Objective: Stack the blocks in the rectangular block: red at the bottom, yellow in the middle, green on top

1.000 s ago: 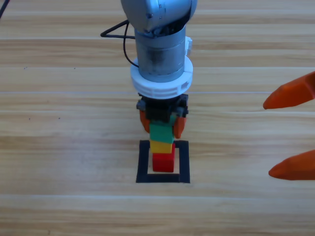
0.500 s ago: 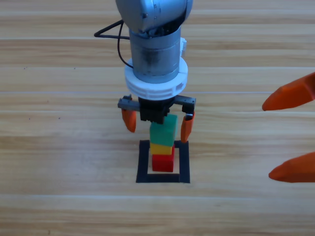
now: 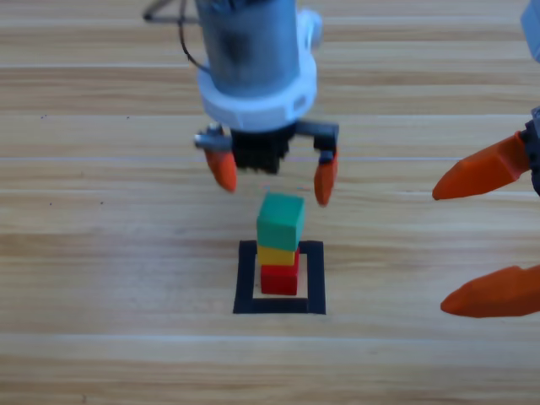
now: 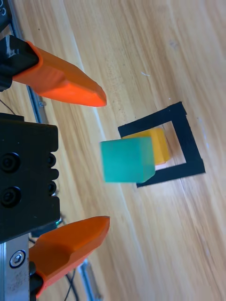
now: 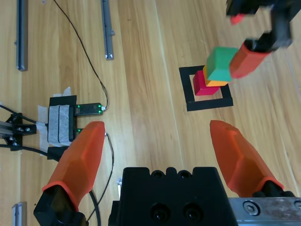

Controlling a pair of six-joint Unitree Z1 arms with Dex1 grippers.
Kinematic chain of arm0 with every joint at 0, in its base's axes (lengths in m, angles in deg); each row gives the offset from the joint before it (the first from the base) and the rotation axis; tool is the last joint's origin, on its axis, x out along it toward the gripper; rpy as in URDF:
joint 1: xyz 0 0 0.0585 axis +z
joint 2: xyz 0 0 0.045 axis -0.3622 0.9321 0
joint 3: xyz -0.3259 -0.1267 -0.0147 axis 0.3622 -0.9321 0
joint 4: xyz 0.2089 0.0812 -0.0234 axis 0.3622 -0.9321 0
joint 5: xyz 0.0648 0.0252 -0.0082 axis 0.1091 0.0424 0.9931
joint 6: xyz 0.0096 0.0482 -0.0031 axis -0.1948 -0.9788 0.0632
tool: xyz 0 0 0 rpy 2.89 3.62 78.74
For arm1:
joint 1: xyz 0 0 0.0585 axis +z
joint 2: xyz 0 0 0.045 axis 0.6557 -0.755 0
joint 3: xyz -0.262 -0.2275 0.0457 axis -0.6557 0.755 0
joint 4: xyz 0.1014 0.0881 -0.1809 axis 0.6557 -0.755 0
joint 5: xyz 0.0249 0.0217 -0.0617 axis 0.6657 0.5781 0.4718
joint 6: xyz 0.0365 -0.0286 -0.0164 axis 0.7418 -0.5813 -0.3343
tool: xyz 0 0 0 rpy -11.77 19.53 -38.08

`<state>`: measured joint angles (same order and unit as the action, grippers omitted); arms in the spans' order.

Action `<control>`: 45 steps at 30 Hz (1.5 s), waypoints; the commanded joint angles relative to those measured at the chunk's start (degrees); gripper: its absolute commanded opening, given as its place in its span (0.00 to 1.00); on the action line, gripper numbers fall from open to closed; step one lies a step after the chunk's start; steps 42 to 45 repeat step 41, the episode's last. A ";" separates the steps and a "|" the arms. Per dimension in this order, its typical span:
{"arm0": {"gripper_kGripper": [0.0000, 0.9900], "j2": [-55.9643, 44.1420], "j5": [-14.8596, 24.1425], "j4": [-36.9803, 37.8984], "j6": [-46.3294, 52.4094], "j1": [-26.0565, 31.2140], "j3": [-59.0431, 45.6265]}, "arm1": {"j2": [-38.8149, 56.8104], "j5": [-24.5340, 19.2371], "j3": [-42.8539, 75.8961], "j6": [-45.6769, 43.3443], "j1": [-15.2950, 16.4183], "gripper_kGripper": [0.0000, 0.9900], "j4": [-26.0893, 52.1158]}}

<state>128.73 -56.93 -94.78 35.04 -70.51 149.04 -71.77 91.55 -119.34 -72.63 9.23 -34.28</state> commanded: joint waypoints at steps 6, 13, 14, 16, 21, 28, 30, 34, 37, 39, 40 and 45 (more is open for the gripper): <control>1.00 -15.14 0.22 -0.41 -2.04 -1.27 0.28 | -2.37 -1.51 -0.10 -0.34 1.22 1.00 -1.21; 1.00 -24.20 3.82 1.08 -8.02 -1.36 1.95 | -2.37 -1.68 -0.10 -0.34 1.22 1.00 -1.21; 1.00 -24.55 3.82 1.88 -9.43 -1.36 1.24 | -2.37 -1.77 -0.10 -0.34 1.22 1.00 -1.21; 1.00 -27.36 3.74 5.48 -11.27 -1.79 -4.82 | -2.37 -2.12 -0.19 -0.34 1.22 1.00 -1.21; 1.00 -44.15 1.36 27.63 -14.79 -3.38 -36.64 | -2.37 -2.56 -0.19 -0.34 1.22 1.00 -1.21; 1.00 -44.41 2.86 31.76 -15.67 -7.86 -43.85 | -1.84 -2.91 -0.19 -0.25 1.22 1.00 -1.21; 1.00 -44.32 2.94 31.93 -15.75 -8.03 -43.58 | -1.75 -3.09 -0.19 -0.16 1.22 1.00 -1.21; 1.00 -44.32 3.03 32.20 -15.67 -8.03 -43.58 | -1.58 -3.18 -0.19 -0.16 1.22 1.00 -1.21; 1.00 -44.24 3.03 32.20 -15.58 -8.03 -43.58 | -1.66 -3.26 -0.19 -0.08 1.22 1.00 -1.21; 1.00 -44.32 3.21 32.20 -15.40 -8.03 -43.58 | -1.66 -3.26 -0.28 -0.08 1.13 1.00 -1.21; 1.00 -44.32 3.21 32.20 -15.32 -7.95 -43.58 | -1.66 -3.26 -0.28 -0.08 1.22 1.00 -1.21; 1.00 -44.41 3.30 32.20 -15.23 -8.03 -43.58 | -1.66 -3.35 -0.28 -0.08 1.13 1.00 -1.21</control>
